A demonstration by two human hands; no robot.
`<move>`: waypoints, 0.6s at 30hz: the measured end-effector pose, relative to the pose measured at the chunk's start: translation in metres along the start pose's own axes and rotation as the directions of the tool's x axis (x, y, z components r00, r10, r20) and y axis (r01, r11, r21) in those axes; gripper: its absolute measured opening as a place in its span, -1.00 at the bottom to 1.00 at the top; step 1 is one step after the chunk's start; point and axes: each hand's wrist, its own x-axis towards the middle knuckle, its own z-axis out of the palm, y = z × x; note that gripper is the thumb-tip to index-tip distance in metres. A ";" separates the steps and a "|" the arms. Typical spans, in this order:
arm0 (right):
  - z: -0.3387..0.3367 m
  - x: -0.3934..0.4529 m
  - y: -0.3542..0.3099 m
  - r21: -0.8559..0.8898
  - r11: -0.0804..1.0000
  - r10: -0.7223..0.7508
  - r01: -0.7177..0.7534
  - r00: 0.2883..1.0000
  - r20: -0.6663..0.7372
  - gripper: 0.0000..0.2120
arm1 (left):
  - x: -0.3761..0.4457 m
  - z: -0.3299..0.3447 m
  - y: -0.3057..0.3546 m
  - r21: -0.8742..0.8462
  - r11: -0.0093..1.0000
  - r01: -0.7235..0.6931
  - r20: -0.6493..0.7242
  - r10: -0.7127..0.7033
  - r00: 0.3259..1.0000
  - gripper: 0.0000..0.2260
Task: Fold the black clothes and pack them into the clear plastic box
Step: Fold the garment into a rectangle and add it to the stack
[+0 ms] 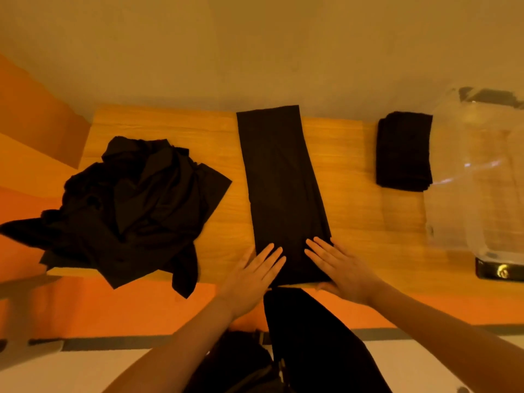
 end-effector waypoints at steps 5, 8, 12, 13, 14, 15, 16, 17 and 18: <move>0.012 -0.006 -0.031 0.029 0.994 0.104 -0.104 0.995 -0.004 -0.38 | -0.001 -0.003 -0.005 0.000 0.994 -0.108 0.010 0.108 0.994 -0.51; 0.024 -0.013 -0.048 0.013 0.993 0.118 -0.117 0.985 -0.130 -0.48 | -0.009 -0.004 0.002 -0.035 0.988 -0.148 0.015 0.148 0.989 -0.52; 0.012 -0.017 -0.055 0.123 0.991 0.075 -0.042 0.959 -0.273 -0.54 | -0.008 -0.023 0.001 -0.211 0.972 -0.106 -0.010 0.106 0.994 -0.59; 0.005 -0.015 -0.055 0.199 0.978 0.118 -0.066 0.958 -0.262 -0.52 | -0.007 -0.028 0.000 -0.247 0.966 -0.075 -0.005 0.076 0.997 -0.61; -0.002 -0.013 -0.055 0.291 0.951 0.176 -0.102 0.955 -0.238 -0.51 | -0.006 -0.032 -0.003 -0.313 0.949 -0.021 0.042 0.037 0.998 -0.64; -0.011 -0.012 -0.053 0.415 0.898 0.250 -0.147 0.946 -0.205 -0.55 | -0.004 -0.038 -0.005 -0.426 0.899 0.101 0.135 -0.048 0.990 -0.66; -0.023 -0.010 -0.050 0.551 0.808 0.346 -0.210 0.925 -0.156 -0.63 | -0.003 -0.045 -0.006 -0.532 0.819 0.217 0.208 -0.122 0.970 -0.70; -0.035 -0.007 -0.046 0.657 0.697 0.431 -0.286 0.900 -0.064 -0.70 | 0.000 -0.054 -0.009 -0.635 0.717 0.289 0.220 -0.190 0.957 -0.75; -0.050 -0.004 -0.042 0.740 0.577 0.477 -0.346 0.878 0.038 -0.73 | 0.002 -0.063 -0.013 -0.729 0.607 0.316 0.195 -0.258 0.946 -0.80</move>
